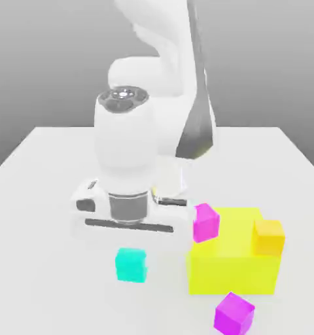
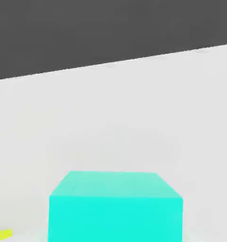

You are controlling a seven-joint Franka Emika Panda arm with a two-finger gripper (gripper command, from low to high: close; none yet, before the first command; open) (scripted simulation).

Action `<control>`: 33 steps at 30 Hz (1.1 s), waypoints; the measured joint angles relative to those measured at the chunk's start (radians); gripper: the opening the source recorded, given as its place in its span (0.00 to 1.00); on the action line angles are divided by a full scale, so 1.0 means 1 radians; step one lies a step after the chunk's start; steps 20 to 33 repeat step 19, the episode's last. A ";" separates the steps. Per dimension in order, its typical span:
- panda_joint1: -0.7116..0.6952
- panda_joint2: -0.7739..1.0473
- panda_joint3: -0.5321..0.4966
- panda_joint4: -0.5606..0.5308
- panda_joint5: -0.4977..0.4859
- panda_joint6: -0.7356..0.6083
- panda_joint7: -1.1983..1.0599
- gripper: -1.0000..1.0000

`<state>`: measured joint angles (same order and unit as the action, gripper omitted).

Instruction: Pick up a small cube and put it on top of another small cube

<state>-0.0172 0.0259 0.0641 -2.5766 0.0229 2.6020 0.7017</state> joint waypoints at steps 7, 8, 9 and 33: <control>0.186 -0.143 0.080 0.011 0.022 -0.154 -0.297 0.00; 0.209 -0.164 0.092 0.013 0.027 -0.176 -0.340 0.00; 0.232 -0.185 0.107 0.014 0.032 -0.198 -0.384 0.00; 0.300 -0.120 0.159 -0.025 0.016 -0.094 -0.494 1.00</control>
